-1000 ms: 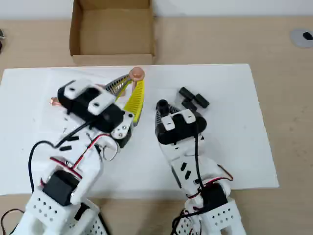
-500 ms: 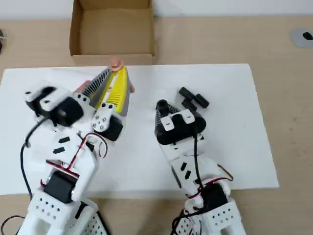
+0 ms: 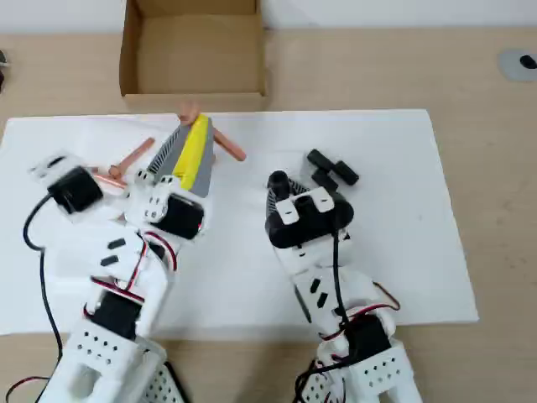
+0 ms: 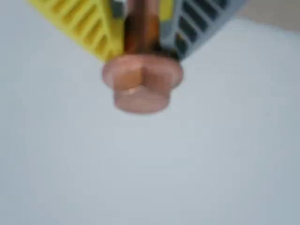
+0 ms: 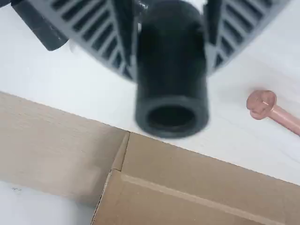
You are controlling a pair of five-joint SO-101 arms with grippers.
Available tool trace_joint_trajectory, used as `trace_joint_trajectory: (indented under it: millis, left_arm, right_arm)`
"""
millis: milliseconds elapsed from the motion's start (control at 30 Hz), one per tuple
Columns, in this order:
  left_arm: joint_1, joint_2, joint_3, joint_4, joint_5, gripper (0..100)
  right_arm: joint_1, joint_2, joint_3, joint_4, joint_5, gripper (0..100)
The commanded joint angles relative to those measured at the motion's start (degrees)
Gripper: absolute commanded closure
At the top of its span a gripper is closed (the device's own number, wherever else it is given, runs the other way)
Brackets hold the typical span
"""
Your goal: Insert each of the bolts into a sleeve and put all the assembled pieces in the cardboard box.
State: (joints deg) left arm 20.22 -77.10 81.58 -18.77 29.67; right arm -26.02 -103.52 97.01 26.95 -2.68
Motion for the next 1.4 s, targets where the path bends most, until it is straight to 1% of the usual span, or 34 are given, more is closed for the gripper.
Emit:
trace_joint_trajectory:
  millis: [0, 100, 200, 267, 367, 433, 500, 633, 800, 967, 1033, 1067, 1200, 1367]
  left_arm:
    - [0.4, -0.7, 6.2, -11.2, 0.4, 99]
    - [3.3, -0.8, 9.1, -16.8, 0.1, 99]
    - [4.5, -0.6, 8.0, -15.4, 0.0, 99]
    - [4.8, -0.5, 5.5, -11.0, 0.0, 99]
    - [4.9, -0.4, 0.5, -0.7, -0.1, 99]
    - [4.9, -0.4, -2.0, 5.8, -2.8, 99]
    - [5.0, -0.4, -2.9, 9.8, -5.8, 99]
    - [5.4, -0.4, -3.2, 9.9, -6.4, 99]
    - [9.8, -0.4, -3.3, 9.8, -6.4, 99]
    - [11.1, -0.4, -2.0, 2.0, -6.5, 99]
    - [11.0, -0.3, -1.8, 0.6, -6.6, 99]
    - [10.9, -0.3, -1.7, 0.6, -7.2, 99]
    - [11.1, -0.3, -1.0, -0.4, -14.2, 99]
    - [11.3, -0.3, -0.2, -1.1, -15.4, 99]
  right_arm:
    - [0.0, -4.3, -1.8, -0.1, 0.4, 98.7]
    - [0.0, -4.3, -1.9, -0.1, 0.4, 98.7]
    - [0.0, -4.3, -1.9, -0.1, 0.4, 98.7]
    - [0.0, -4.3, -1.9, 0.0, 0.4, 98.7]
    - [0.0, -4.3, -1.9, 0.0, 0.4, 98.7]
    - [0.0, -4.3, -1.9, 0.0, 0.4, 98.7]
    - [0.0, -4.3, -1.9, 0.0, 0.4, 98.7]
    - [0.0, -4.3, -1.9, 0.0, 0.4, 98.7]
    - [0.0, -4.3, -1.8, 0.1, 0.4, 98.7]
    - [0.0, -4.3, -1.8, 0.3, 0.4, 98.7]
    - [0.0, -4.3, -1.9, 0.3, 0.4, 98.7]
    - [0.0, -4.3, -1.9, 0.3, 0.4, 98.7]
    - [0.0, -4.3, -2.0, 0.3, 0.4, 98.7]
    - [-0.1, -4.3, -2.0, 0.4, 0.4, 98.7]
